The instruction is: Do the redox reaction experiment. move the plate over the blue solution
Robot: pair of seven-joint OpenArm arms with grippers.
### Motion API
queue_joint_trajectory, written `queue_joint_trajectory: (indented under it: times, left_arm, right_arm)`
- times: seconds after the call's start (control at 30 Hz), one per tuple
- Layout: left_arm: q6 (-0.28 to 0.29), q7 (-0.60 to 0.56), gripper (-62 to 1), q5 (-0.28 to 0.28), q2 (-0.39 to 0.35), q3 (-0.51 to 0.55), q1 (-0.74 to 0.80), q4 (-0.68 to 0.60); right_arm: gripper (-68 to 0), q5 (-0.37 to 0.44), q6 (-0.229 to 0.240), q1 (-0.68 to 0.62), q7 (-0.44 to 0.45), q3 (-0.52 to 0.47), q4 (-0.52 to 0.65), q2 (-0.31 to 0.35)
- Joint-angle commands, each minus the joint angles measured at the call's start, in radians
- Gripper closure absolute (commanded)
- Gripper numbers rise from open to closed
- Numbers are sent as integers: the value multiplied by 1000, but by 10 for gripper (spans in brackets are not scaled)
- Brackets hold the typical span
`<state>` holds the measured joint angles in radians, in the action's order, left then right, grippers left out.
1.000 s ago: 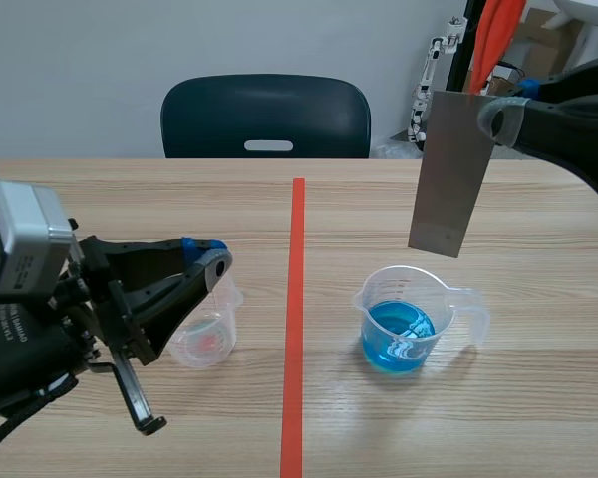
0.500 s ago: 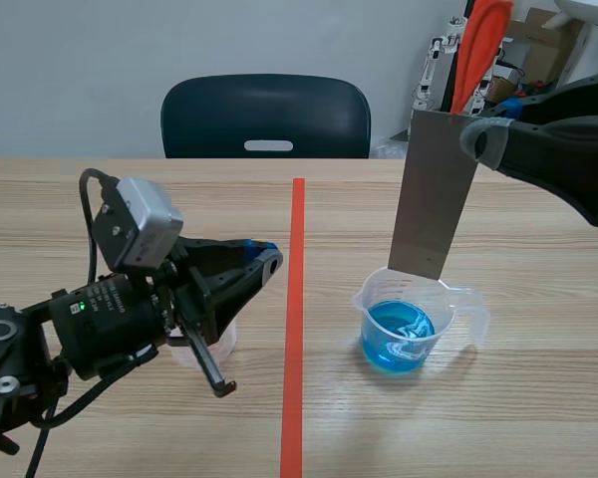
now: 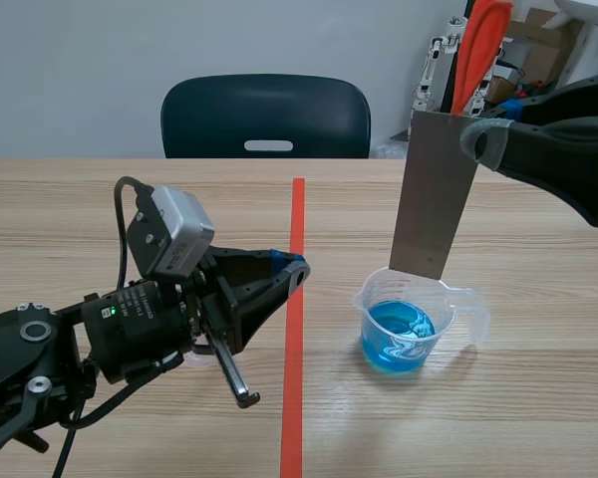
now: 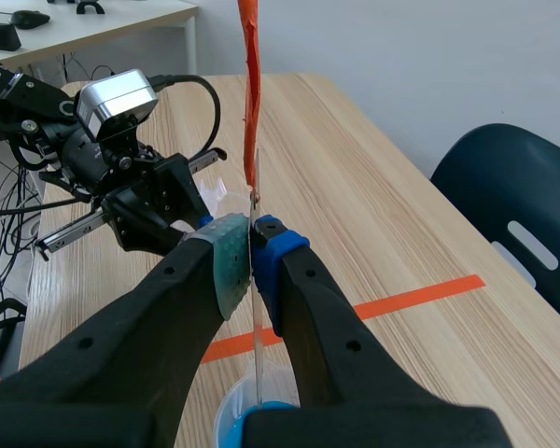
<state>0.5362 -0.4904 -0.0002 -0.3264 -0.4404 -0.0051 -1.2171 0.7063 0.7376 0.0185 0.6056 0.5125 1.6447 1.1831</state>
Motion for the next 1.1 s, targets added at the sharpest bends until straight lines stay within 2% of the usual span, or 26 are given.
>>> queue_joint_trajectory:
  times: [0.0,0.23,0.37,1.07]
  left_arm:
    - [6,-17,-41,-11,5,-8,-12,-19]
    - [8,-18,-41,-4,17,-10,-15,-19]
    - [13,-26,-41,70,37,-10,-15,-19]
    - [13,-40,-41,72,43,-10,-14,-19]
  right_arm:
    - [-6,19,8,9,26,-7,9,8]
    - [-6,19,8,9,26,-7,9,8]
    - [-6,19,8,9,26,-7,9,8]
    - [-6,19,8,9,26,-7,8,8]
